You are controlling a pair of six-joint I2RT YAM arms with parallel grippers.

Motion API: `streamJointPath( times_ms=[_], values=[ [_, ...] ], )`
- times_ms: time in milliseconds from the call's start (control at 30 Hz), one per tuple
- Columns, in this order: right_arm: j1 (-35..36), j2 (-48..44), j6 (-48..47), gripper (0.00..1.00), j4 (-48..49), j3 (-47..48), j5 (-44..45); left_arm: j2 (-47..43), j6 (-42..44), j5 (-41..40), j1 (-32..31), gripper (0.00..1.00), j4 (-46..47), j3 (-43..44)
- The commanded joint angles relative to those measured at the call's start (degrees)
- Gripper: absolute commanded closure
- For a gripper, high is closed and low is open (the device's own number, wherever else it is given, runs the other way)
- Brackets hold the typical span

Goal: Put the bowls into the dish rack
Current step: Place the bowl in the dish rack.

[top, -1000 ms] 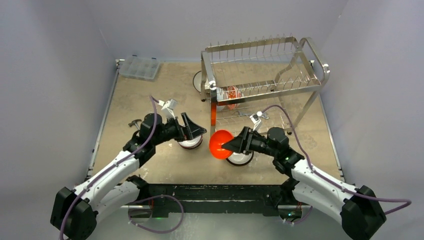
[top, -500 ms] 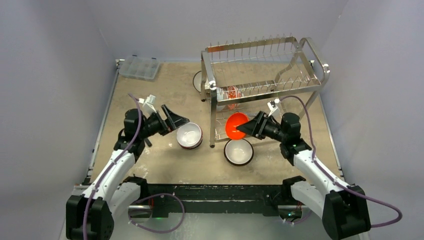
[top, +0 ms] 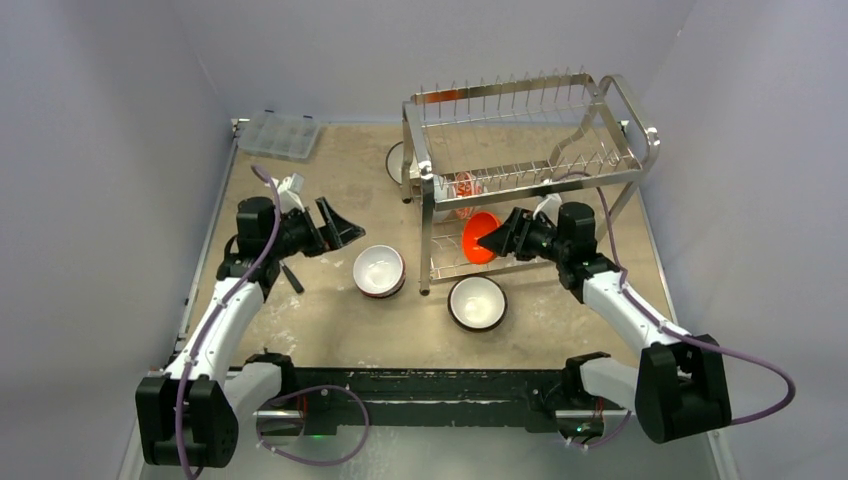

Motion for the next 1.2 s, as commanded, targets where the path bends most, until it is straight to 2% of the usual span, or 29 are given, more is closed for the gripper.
streamJointPath(
  times_ms=[0,300,600,900,1167],
  values=[
    [-0.6,0.5,-7.1,1.0,0.0,5.0,6.7,1.3,8.3,-3.5,0.2,0.03,-5.1,6.1],
    [-0.7,3.0,-10.9,1.0,-0.7,8.3,20.3,0.2,10.5,-7.3,-0.7,0.04,-6.1,3.6],
    [-0.9,6.8,-13.1,1.0,4.2,9.9,30.8,1.4,10.7,-7.0,-1.6,0.05,-6.5,3.8],
    [-0.9,13.4,-14.6,1.0,9.3,13.2,31.9,1.1,10.7,-6.8,-1.8,0.05,-6.4,3.7],
    [-0.9,17.7,-18.3,1.0,9.6,18.1,32.1,1.1,10.8,-6.9,-1.8,0.05,-6.5,3.7]
  ],
)
